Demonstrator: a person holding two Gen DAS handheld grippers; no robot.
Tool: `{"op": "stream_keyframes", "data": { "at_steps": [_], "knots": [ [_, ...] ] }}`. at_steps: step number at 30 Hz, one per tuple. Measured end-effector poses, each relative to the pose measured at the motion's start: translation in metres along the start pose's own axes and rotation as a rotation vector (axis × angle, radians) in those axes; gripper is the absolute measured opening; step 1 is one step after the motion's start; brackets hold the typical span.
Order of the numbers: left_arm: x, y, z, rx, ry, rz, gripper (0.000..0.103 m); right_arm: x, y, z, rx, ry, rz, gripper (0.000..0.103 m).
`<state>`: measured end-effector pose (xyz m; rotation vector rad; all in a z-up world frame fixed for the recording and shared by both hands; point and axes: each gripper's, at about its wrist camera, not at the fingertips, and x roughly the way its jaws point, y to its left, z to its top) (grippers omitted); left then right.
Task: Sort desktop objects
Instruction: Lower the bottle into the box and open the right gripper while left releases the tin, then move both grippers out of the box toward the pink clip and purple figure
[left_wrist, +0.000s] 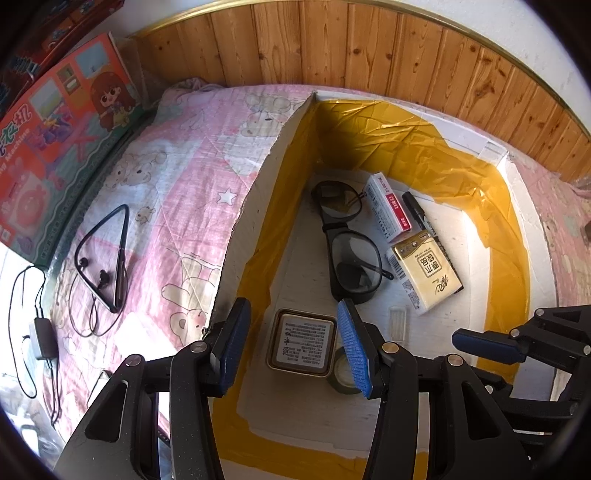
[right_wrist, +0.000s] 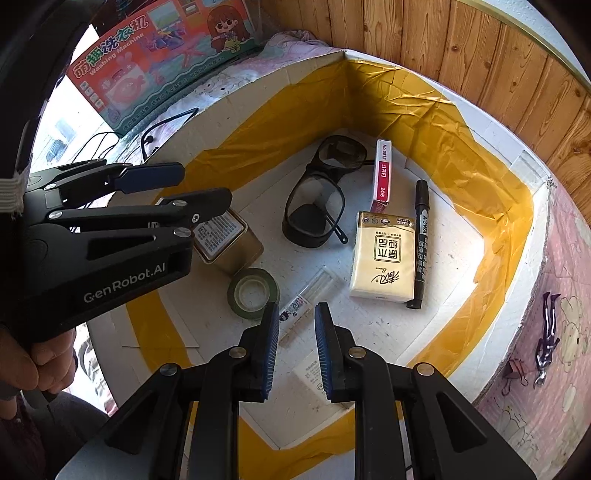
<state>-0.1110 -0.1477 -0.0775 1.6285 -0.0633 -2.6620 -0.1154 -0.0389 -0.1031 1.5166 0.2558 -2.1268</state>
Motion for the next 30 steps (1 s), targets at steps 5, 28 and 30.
{"op": "stream_keyframes", "data": {
  "at_steps": [5, 28, 30],
  "knots": [
    [-0.006, -0.001, -0.001, -0.005, -0.011, -0.004, 0.052, -0.005, 0.001, -0.004, 0.001, -0.004, 0.0, 0.022],
    [-0.047, -0.023, -0.014, -0.026, -0.065, -0.057, 0.052, -0.052, -0.002, -0.026, 0.0, -0.056, -0.03, 0.03],
    [-0.051, -0.026, -0.015, -0.028, -0.068, -0.058, 0.052, -0.056, -0.002, -0.027, -0.002, -0.062, -0.031, 0.03]
  ]
}}
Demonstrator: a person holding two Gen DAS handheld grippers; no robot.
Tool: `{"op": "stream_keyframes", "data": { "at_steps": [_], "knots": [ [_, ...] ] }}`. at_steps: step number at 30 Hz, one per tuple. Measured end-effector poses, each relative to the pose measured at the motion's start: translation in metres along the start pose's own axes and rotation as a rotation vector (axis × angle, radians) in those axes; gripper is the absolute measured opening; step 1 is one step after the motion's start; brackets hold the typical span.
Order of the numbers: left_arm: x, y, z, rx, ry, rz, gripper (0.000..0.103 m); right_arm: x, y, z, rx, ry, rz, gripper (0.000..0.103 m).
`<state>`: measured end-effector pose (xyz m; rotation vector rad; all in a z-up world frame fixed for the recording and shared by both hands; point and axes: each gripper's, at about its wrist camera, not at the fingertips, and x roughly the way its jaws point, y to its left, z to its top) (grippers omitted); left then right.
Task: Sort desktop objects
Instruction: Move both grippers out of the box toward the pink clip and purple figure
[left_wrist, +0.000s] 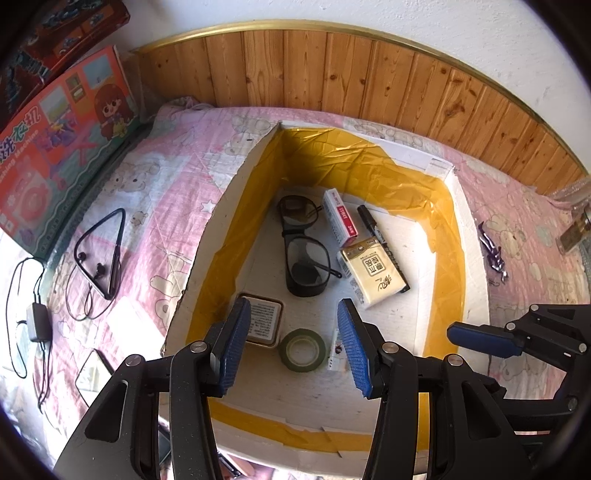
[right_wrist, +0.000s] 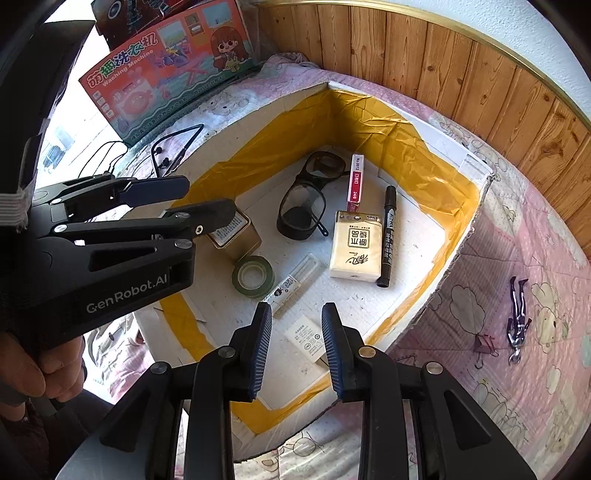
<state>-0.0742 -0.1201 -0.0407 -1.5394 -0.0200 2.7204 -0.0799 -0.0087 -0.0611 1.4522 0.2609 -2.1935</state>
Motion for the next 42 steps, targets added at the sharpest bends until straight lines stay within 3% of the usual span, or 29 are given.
{"op": "stream_keyframes", "data": {
  "at_steps": [31, 42],
  "knots": [
    [-0.045, -0.04, -0.031, -0.007, -0.048, -0.01, 0.052, -0.062, 0.018, -0.034, -0.086, -0.084, -0.022, 0.04],
    [-0.058, -0.042, -0.039, -0.029, -0.07, -0.06, 0.052, -0.081, 0.016, -0.05, -0.099, -0.138, -0.024, 0.045]
  ]
}}
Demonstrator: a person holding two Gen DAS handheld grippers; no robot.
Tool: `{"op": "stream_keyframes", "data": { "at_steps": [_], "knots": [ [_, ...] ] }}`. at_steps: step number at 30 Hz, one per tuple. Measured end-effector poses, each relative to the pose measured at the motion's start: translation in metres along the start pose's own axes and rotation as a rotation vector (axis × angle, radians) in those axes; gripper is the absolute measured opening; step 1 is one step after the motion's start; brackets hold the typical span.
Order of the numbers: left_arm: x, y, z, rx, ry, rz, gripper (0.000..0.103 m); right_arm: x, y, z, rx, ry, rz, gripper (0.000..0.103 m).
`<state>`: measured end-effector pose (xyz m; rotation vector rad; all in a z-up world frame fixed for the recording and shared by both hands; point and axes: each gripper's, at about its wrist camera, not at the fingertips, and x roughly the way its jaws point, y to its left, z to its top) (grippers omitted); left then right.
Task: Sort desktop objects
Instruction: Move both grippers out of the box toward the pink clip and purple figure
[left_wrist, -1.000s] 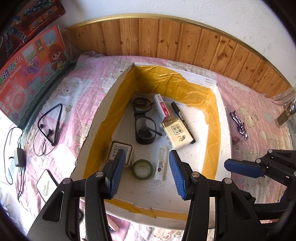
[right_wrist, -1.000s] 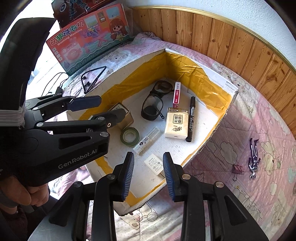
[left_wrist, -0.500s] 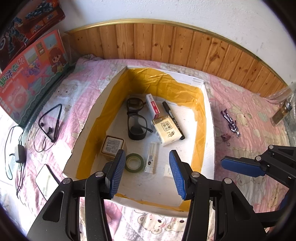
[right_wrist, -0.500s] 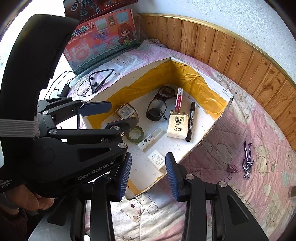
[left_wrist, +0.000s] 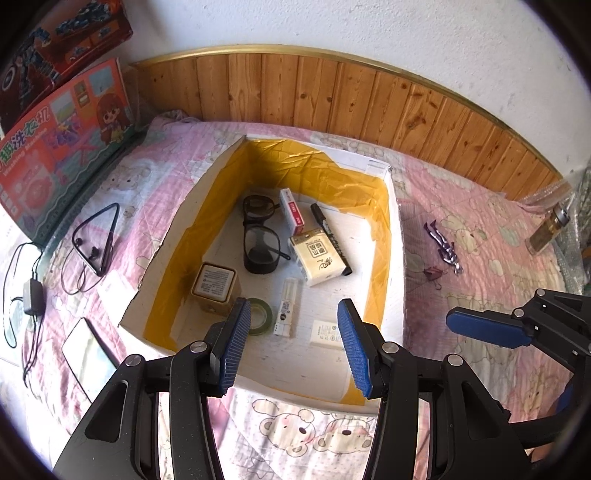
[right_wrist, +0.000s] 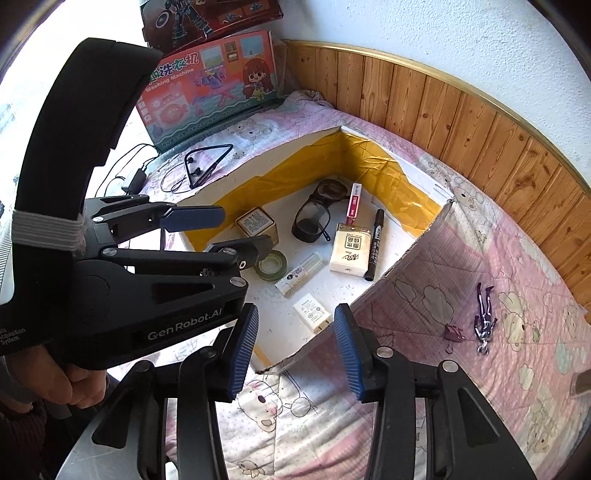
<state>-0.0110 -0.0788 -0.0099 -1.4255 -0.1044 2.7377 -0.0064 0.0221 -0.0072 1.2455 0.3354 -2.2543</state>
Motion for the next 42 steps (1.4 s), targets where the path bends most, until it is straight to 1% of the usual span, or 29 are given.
{"op": "stream_keyframes", "data": {
  "at_steps": [8, 19, 22, 27, 34, 42],
  "knots": [
    [-0.008, -0.009, -0.007, -0.004, -0.012, -0.03, 0.052, -0.012, -0.005, -0.017, 0.001, -0.063, 0.001, 0.046],
    [-0.014, -0.032, -0.016, 0.028, -0.041, -0.07, 0.052, -0.026, -0.013, -0.047, 0.019, -0.175, 0.021, 0.047],
    [-0.015, -0.041, -0.021, 0.043, -0.05, -0.081, 0.052, -0.03, -0.02, -0.058, 0.04, -0.208, 0.035, 0.047],
    [-0.009, -0.064, -0.028, 0.084, -0.044, -0.104, 0.052, -0.033, -0.038, -0.08, 0.083, -0.248, 0.062, 0.047],
    [0.015, -0.106, -0.032, 0.184, 0.012, -0.135, 0.052, -0.027, -0.076, -0.097, 0.167, -0.233, 0.059, 0.047],
    [0.055, -0.139, -0.031, 0.211, 0.09, -0.172, 0.052, -0.01, -0.144, -0.114, 0.32, -0.19, 0.009, 0.047]
  ]
}}
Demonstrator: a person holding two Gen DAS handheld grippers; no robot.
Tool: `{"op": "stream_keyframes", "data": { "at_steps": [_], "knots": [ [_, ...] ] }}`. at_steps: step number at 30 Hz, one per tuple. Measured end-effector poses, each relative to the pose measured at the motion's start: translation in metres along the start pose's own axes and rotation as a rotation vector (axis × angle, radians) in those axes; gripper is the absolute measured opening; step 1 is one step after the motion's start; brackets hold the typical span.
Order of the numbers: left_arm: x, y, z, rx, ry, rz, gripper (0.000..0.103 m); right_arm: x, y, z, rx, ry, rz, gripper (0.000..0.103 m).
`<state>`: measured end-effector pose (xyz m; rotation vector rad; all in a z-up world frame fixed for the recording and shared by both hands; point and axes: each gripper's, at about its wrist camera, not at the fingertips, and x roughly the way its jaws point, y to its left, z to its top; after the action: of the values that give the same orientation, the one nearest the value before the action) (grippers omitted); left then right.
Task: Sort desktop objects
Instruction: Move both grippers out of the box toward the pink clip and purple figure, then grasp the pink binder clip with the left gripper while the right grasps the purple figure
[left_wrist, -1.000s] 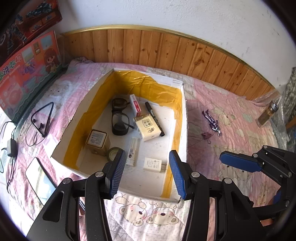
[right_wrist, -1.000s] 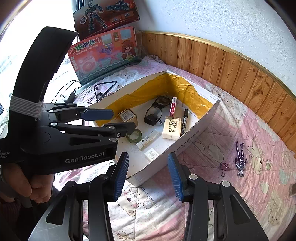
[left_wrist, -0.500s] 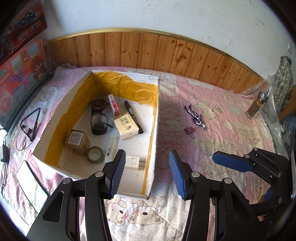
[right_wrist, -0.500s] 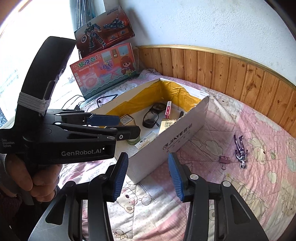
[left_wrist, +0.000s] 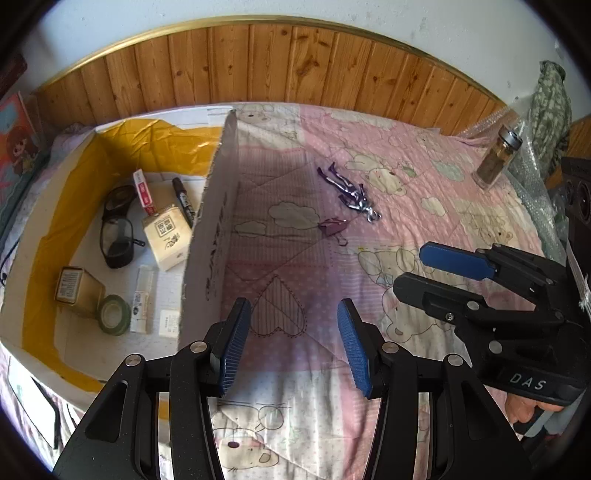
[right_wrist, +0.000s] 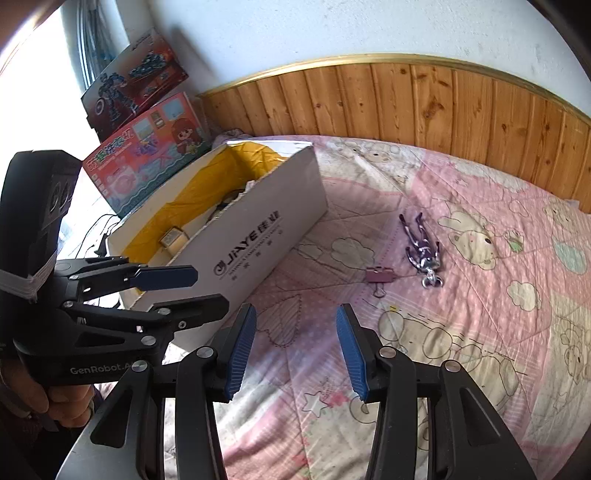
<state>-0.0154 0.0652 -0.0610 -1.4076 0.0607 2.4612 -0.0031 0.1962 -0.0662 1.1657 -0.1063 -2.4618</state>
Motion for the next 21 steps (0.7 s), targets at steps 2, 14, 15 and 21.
{"op": "stream_keyframes", "data": {
  "at_steps": [2, 14, 15, 21],
  "knots": [
    [0.01, -0.005, 0.005, 0.001, 0.016, -0.014, 0.052, 0.006, -0.015, 0.002, 0.036, 0.017, -0.012, 0.047],
    [0.084, -0.027, 0.042, -0.014, 0.085, -0.062, 0.052, 0.062, -0.094, 0.034, 0.137, 0.102, -0.105, 0.045],
    [0.092, -0.026, 0.045, -0.025, 0.092, -0.058, 0.052, 0.069, -0.102, 0.037, 0.142, 0.118, -0.109, 0.045],
    [0.135, -0.018, 0.052, -0.113, 0.133, -0.08, 0.052, 0.113, -0.131, 0.053, 0.125, 0.188, -0.131, 0.045]
  ]
}}
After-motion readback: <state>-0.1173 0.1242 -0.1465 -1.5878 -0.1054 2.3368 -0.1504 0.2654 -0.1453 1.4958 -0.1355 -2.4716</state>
